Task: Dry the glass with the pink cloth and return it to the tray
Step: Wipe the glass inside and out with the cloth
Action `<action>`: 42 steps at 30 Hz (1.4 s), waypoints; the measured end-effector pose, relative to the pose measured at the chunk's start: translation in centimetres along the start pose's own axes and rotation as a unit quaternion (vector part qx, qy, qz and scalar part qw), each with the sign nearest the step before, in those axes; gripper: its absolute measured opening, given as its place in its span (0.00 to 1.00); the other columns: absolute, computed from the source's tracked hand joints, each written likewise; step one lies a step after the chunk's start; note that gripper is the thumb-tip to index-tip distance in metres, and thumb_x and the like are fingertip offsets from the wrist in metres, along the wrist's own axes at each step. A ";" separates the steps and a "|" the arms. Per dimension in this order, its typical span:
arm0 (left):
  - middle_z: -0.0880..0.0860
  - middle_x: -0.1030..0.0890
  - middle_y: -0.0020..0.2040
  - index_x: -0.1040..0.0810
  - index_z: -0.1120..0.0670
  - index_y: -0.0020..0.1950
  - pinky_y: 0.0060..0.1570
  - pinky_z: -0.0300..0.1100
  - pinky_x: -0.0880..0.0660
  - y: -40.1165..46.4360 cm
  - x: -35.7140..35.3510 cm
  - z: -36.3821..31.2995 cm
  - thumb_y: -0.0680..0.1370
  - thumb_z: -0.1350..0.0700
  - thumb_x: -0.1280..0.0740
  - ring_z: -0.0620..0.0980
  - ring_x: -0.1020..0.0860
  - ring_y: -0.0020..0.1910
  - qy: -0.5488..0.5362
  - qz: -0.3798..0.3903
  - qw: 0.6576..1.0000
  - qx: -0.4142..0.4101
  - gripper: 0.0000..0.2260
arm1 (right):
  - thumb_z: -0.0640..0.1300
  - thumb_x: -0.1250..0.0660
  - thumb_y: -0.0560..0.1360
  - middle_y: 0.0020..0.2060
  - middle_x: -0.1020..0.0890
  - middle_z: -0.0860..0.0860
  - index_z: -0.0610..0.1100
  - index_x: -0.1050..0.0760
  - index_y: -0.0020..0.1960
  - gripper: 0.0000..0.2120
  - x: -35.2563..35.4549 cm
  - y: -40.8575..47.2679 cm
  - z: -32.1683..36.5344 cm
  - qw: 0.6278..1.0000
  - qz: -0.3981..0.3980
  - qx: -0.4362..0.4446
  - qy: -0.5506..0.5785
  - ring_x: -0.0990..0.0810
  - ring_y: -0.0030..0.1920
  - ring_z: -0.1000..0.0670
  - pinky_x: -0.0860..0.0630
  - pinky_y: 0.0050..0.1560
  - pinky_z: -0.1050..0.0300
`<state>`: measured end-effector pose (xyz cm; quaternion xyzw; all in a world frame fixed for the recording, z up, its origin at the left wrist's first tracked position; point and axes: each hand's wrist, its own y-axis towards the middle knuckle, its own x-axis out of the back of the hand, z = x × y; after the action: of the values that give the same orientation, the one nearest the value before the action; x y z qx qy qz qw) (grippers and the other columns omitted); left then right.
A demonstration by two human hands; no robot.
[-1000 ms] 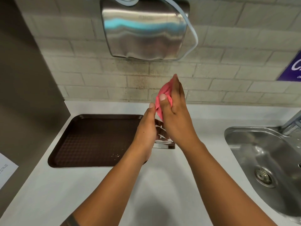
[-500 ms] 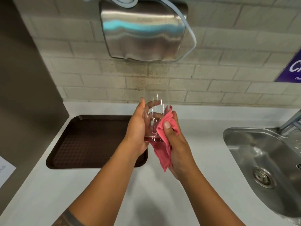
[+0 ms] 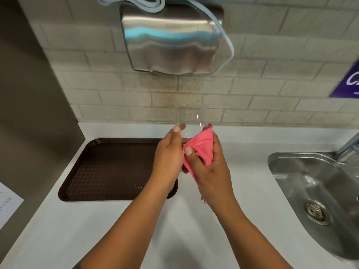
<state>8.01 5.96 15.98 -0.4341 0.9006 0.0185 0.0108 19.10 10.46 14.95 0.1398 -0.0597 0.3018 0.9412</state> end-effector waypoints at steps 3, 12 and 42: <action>0.47 0.13 0.54 0.22 0.42 0.70 0.52 0.48 0.16 -1.0 -0.6 -0.4 0.86 0.34 0.47 0.45 0.13 0.52 -0.079 0.032 0.994 0.069 0.22 | 0.68 0.41 0.80 0.51 0.18 0.48 0.54 0.23 0.62 0.22 0.1 -0.2 0.0 0.997 -0.071 0.007 -0.019 0.16 0.47 0.51 0.20 0.41 0.65; 0.57 0.13 0.62 0.17 0.54 0.67 0.60 0.49 0.18 -1.3 -0.6 -2.9 0.87 0.37 0.44 0.54 0.15 0.62 -0.154 -0.003 0.976 0.155 0.26 | 0.56 0.47 0.87 0.86 0.52 0.56 0.56 0.51 0.86 0.30 -1.6 -4.5 -0.4 0.971 0.018 0.176 -0.157 0.54 0.86 0.50 0.43 0.82 0.39; 0.48 0.14 0.68 0.19 0.42 0.72 0.72 0.50 0.24 -1.8 -0.8 -1.5 0.88 0.40 0.46 0.47 0.18 0.70 -0.116 0.077 0.989 0.043 0.21 | 0.60 0.47 0.86 0.86 0.58 0.57 0.61 0.53 0.85 0.30 0.4 2.2 4.4 0.977 0.031 0.159 -0.141 0.50 0.85 0.51 0.35 0.80 0.53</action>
<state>9.85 5.39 17.46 -0.3579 0.9239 0.0305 0.1321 18.02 11.07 19.74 0.3264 -0.1473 0.3137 0.8794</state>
